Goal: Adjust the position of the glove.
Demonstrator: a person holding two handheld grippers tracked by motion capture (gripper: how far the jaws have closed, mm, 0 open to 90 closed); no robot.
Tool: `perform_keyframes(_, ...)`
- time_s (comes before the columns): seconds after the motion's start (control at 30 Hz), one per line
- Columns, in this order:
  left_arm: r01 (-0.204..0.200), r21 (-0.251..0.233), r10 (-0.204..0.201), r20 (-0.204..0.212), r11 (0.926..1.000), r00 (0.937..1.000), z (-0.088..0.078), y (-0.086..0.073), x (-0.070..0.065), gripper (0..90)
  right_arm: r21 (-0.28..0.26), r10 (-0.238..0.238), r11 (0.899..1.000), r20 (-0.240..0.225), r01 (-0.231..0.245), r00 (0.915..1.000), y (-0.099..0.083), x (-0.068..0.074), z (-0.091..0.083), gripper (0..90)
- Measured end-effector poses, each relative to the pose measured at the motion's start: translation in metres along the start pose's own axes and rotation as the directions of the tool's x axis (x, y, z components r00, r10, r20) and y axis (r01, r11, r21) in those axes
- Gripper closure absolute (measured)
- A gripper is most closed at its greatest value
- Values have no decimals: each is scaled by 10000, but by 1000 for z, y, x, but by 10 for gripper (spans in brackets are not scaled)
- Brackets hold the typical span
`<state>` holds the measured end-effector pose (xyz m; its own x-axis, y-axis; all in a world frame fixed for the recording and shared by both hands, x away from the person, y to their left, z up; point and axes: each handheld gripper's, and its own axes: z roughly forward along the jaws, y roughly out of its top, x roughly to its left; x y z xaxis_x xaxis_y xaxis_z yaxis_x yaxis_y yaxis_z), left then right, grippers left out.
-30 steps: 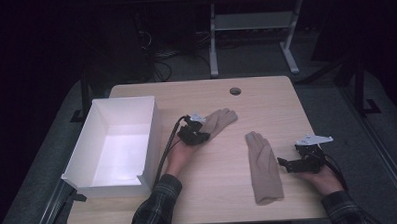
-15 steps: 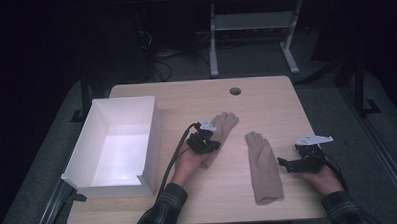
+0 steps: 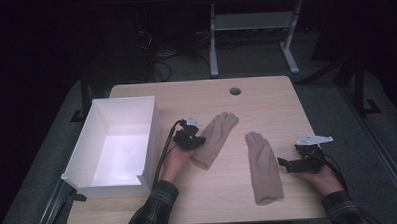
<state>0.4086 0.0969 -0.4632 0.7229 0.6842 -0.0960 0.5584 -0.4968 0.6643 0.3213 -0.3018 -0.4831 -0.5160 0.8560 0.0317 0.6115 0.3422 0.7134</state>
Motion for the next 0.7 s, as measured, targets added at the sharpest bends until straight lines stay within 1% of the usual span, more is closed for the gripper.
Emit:
perform_keyframes(0.1, -163, 182, 162, 60, 9997, 9999, -2, 0, -2, 898, -3, 7, 10000, 2, -7, 10000, 0, 0, 0, 91)
perform_keyframes(0.13, -70, 115, 69, 100, 9999, 9999, -2, -1, -3, 899, 0, 1, 10000, 0, -1, 10000, 0, 0, 0, 91)
perform_keyframes(0.17, -132, 205, 128, 180, 9997, 9998, -3, -2, -3, 898, -3, 7, 10000, 2, -7, 10000, 0, 0, 0, 91)
perform_keyframes(0.27, -164, 235, 158, 233, 9996, 9996, -6, -4, -4, 898, -3, 0, 10000, 2, 0, 10000, 0, 0, 0, 91)
perform_keyframes(0.4, -228, 320, 216, 386, 9992, 9990, -13, -12, -12, 899, -3, 4, 10000, 3, -4, 10000, 0, 0, 0, 91)
perform_keyframes(0.63, -611, 564, 570, 721, 9965, 9958, -23, -23, -27, 899, -3, 4, 10000, 6, -4, 10000, 0, 0, 0, 90)
perform_keyframes(0.67, -553, 549, 509, 801, 9970, 9955, -24, -25, -29, 899, -7, 1, 10000, 7, -1, 10000, 0, 0, 0, 91)
perform_keyframes(0.7, -582, 555, 534, 856, 9968, 9949, -25, -27, -31, 899, -2, 2, 10000, 5, -2, 10000, 0, 0, 0, 91)
